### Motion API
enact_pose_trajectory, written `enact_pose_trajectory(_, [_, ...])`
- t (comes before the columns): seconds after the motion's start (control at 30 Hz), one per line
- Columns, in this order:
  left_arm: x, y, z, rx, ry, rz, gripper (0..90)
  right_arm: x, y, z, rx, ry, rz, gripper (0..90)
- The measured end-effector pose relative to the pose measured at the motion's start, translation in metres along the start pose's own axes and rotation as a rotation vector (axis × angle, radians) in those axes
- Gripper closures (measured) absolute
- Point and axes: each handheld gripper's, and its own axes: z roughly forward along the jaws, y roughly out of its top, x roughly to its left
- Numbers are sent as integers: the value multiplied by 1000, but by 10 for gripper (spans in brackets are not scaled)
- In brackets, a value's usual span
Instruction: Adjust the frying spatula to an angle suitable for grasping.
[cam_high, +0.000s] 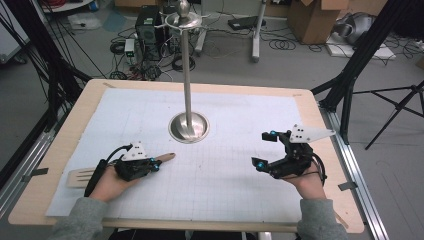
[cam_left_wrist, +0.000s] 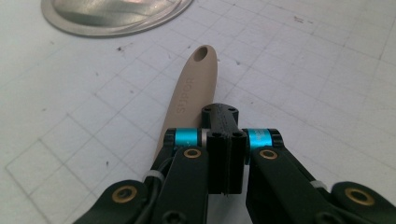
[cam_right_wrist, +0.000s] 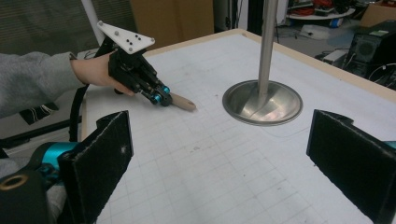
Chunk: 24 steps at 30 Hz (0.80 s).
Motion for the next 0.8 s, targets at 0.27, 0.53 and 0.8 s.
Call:
enact_pose_trajectory(0.27, [11,6,-23,-41,30,-22,900,-1,0,-2,-12,3,0,61])
enact_pose_trajectory(0.53, [4,14,-9,-25,10,15,900,0,0,0,-3,7,-6,61])
enact_pose_trajectory(0.8, [3,17,7,17,-18,6,900,1,0,-2,-1,1,3,62])
